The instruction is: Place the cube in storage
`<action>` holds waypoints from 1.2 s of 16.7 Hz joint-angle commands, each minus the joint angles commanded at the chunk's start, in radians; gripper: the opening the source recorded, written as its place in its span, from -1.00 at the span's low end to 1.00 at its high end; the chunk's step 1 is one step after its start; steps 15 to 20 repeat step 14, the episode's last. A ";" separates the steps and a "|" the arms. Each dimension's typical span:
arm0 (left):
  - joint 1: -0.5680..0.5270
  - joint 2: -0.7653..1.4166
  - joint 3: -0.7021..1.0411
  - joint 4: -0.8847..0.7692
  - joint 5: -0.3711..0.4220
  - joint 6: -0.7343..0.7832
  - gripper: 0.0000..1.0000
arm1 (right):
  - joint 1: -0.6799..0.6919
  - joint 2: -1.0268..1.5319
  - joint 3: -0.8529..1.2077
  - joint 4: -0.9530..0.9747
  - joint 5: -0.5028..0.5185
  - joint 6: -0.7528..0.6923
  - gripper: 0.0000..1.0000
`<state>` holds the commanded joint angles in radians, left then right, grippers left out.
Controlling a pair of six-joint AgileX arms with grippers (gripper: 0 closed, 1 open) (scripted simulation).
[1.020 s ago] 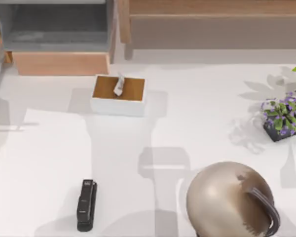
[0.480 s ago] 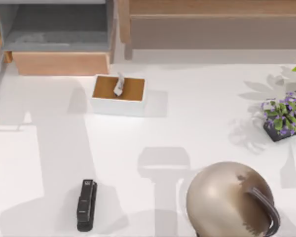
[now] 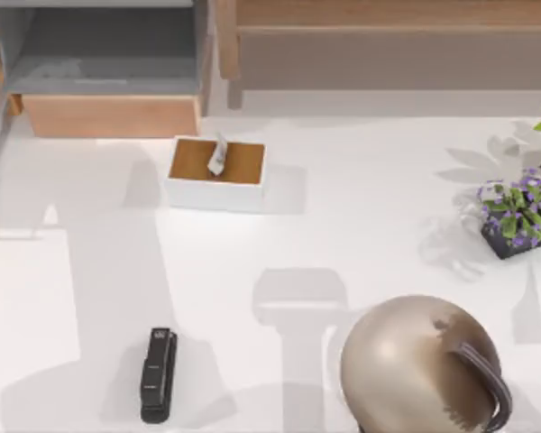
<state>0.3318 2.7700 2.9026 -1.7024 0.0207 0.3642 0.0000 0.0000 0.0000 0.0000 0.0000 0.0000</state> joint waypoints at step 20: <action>0.000 0.000 0.000 0.000 0.000 0.000 1.00 | 0.000 0.000 0.000 0.000 0.000 0.000 1.00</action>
